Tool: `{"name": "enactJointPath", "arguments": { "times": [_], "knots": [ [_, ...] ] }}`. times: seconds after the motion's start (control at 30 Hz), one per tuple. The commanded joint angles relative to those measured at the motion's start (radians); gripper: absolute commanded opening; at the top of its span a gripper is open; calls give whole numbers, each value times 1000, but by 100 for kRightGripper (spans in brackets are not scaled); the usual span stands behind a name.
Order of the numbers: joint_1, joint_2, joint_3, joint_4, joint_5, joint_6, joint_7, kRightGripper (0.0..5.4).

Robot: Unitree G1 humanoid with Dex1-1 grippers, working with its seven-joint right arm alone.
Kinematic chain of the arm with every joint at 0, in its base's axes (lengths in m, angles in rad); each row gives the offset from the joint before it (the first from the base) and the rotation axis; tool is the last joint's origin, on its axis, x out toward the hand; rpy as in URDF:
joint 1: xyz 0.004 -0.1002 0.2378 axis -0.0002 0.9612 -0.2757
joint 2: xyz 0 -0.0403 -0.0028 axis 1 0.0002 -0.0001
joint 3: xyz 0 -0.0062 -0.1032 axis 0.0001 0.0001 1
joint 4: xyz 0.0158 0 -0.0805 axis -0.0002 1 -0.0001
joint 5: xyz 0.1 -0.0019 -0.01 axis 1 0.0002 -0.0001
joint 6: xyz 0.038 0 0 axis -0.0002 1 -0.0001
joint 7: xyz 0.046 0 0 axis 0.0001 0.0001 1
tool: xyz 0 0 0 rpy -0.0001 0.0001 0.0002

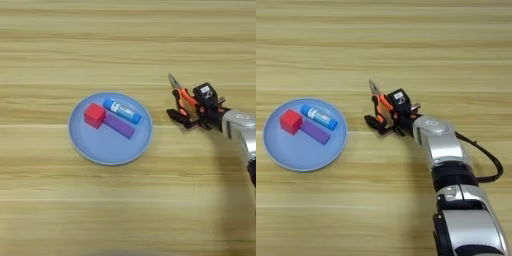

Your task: Move the objects on the table

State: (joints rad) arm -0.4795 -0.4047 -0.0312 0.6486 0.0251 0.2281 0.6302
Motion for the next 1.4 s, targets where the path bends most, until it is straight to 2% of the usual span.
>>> {"name": "enactJointPath", "arguments": {
  "times": [0.03, 0.2, 0.4, 0.73, 0.93, 1.1, 1.4],
  "knots": [
    [-69, -26, 2, 14, -23, -32, -44, 537],
    [-89, -28, -1, 83, -19, -42, -53, 537],
    [-111, -25, -14, 167, 1, -34, -41, 474],
    [-123, -18, -16, 217, 8, -43, -25, 360],
    [-124, -14, -21, 219, 16, -46, -21, 352],
    [-131, -9, -39, 169, 35, -66, -22, 352],
    [-93, -8, -48, -93, 52, -79, -22, 347]
  ]
}}
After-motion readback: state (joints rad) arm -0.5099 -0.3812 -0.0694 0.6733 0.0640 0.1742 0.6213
